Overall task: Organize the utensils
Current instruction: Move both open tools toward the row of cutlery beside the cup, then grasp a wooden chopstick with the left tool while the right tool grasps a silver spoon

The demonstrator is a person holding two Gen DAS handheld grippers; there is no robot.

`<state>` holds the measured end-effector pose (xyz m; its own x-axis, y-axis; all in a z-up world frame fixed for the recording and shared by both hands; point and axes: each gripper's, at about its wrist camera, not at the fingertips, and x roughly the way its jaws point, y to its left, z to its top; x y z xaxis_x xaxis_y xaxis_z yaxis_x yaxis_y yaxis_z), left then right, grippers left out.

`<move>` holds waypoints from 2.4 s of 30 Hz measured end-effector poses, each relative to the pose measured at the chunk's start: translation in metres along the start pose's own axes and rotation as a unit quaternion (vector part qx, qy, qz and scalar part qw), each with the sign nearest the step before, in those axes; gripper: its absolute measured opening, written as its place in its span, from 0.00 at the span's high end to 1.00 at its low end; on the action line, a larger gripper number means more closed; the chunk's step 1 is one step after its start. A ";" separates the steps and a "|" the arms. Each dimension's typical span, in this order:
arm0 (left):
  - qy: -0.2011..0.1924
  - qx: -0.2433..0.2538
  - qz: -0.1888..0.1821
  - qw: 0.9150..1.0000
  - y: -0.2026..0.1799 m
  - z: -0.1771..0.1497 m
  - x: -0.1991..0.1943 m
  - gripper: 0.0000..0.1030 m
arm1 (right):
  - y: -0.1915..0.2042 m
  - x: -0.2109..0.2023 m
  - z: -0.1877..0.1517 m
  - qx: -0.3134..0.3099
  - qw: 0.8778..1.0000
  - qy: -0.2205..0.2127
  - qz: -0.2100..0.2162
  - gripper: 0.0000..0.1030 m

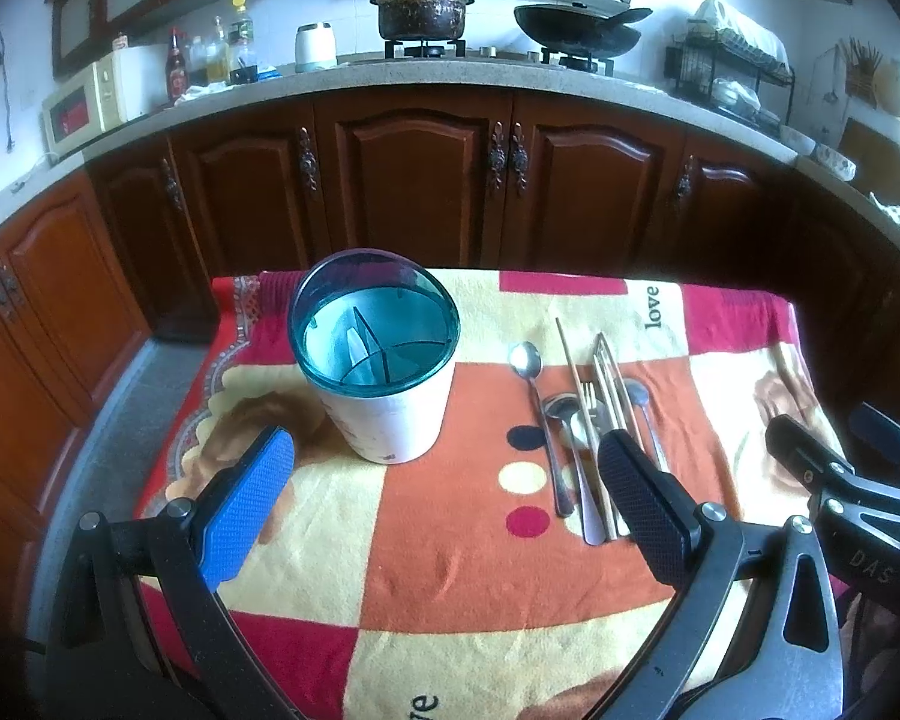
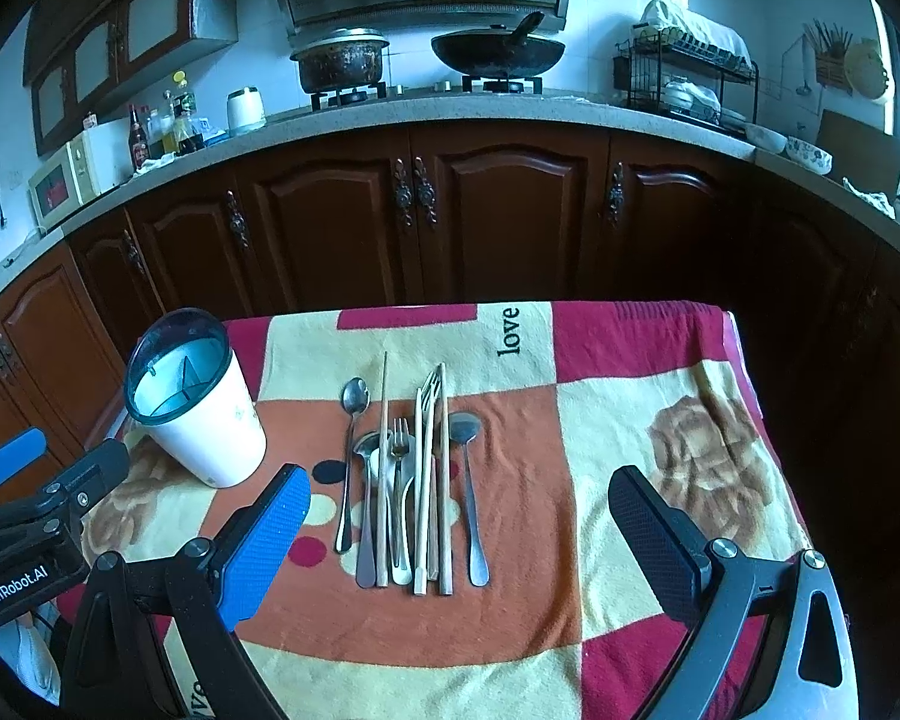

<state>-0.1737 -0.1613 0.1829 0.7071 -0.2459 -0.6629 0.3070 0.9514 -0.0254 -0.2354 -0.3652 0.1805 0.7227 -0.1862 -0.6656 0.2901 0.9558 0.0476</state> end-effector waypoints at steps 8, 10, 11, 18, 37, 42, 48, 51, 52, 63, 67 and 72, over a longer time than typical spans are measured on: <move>0.000 -0.003 -0.001 1.000 -0.001 0.001 0.002 0.01 | -0.001 0.003 0.000 0.001 1.000 0.002 -0.002 0.04; 0.000 -0.002 -0.001 1.000 -0.001 0.001 0.002 0.01 | -0.002 0.003 0.000 0.002 1.000 0.003 -0.003 0.04; 0.000 -0.001 -0.001 1.000 -0.001 0.001 0.002 0.01 | -0.003 0.003 0.000 0.003 1.000 0.003 -0.003 0.04; 0.001 -0.001 -0.004 1.000 -0.003 0.002 0.005 0.01 | -0.006 0.007 -0.001 0.008 1.000 0.007 -0.002 0.04; 0.047 0.010 -0.032 0.998 -0.014 0.004 0.046 0.01 | -0.034 0.041 -0.003 0.009 0.999 0.033 0.014 0.04; 0.064 0.030 -0.036 0.997 -0.034 0.005 0.069 0.01 | -0.046 0.064 -0.006 0.022 0.997 0.049 0.047 0.13; 0.101 0.024 -0.058 0.993 -0.051 0.017 0.109 0.08 | -0.054 0.117 0.001 0.033 0.991 0.088 0.097 0.44; 0.124 0.016 -0.074 0.989 -0.058 0.026 0.132 0.18 | -0.052 0.148 0.001 0.026 0.987 0.114 0.111 0.54; 0.130 0.014 -0.074 0.989 -0.059 0.029 0.138 0.18 | -0.052 0.160 0.001 0.023 0.985 0.123 0.114 0.55; 0.179 -0.011 -0.056 0.982 -0.084 0.051 0.214 0.22 | -0.083 0.241 0.002 0.114 0.952 0.177 0.221 0.59; 0.191 -0.018 -0.049 0.980 -0.087 0.052 0.231 0.22 | -0.093 0.252 0.005 0.145 0.938 0.174 0.264 0.60; 0.193 -0.015 -0.024 0.981 -0.090 0.053 0.248 0.22 | -0.093 0.263 0.007 0.152 0.929 0.175 0.290 0.69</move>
<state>0.0076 -0.3179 0.0607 0.3966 -0.2079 -0.8941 0.3115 0.9467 -0.0820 -0.0683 -0.5048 0.0062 0.5803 0.4764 -0.6605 0.1166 0.7541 0.6463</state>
